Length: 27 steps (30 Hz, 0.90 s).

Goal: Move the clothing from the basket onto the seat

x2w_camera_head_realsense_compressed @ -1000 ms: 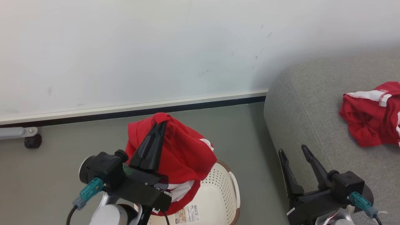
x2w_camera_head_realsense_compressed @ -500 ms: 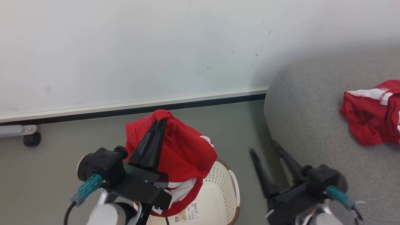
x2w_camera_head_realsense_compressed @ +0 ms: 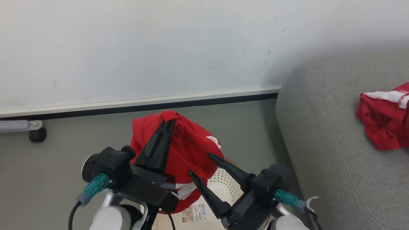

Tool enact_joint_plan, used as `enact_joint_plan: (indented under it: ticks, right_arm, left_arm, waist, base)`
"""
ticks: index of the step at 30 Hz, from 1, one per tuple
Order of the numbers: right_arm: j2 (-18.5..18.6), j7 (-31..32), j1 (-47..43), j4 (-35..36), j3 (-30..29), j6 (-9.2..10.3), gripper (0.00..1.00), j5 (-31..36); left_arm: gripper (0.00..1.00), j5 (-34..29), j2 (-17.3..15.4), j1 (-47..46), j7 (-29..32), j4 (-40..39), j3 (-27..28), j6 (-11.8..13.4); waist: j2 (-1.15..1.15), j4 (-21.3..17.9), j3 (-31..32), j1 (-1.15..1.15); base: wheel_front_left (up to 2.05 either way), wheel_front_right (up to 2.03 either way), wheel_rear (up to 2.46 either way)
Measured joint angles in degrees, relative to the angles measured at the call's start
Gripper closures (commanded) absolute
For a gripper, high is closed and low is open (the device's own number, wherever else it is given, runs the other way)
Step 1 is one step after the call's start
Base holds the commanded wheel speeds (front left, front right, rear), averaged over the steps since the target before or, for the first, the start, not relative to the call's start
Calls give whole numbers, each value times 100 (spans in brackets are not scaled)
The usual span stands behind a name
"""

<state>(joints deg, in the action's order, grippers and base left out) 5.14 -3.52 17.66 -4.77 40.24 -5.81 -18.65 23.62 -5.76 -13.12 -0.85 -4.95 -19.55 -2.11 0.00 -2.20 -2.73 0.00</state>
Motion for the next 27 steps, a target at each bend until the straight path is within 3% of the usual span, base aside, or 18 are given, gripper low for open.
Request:
enact_joint_plan:
  ticks: [20, 21, 22, 24, 27]
  right_arm:
    - [-118, 84, 1274, -1238, 781, -126, 0, -437]
    - [-116, 60, 1315, -1287, 827, -126, 7, -459]
    - [-118, 41, 1357, -1330, 871, -126, 60, -480]
    - [-115, -4, 1415, -1383, 969, -126, 100, -621]
    - [-118, -79, 1509, -1390, 1163, -126, 100, -782]
  left_arm:
    - [100, 1, 18, -90, 134, -135, -153, 8]
    - [100, 1, 19, -92, 137, -138, -159, 8]
    - [100, 1, 21, -94, 158, -142, -164, 8]
    - [100, 1, 25, -112, 175, -142, -174, 3]
    - [100, 1, 30, -163, 176, -143, -183, 3]
  waist:
    - [0, 161, -119, 0]
    - [0, 169, -124, 0]
    - [0, 176, -130, 0]
    - [0, 193, -140, 0]
    - [0, 218, -155, 0]
  base:
    - [0, 0, 0]
    - [0, 0, 0]
    - [0, 0, 0]
    - [0, 0, 0]
    - [0, 0, 0]
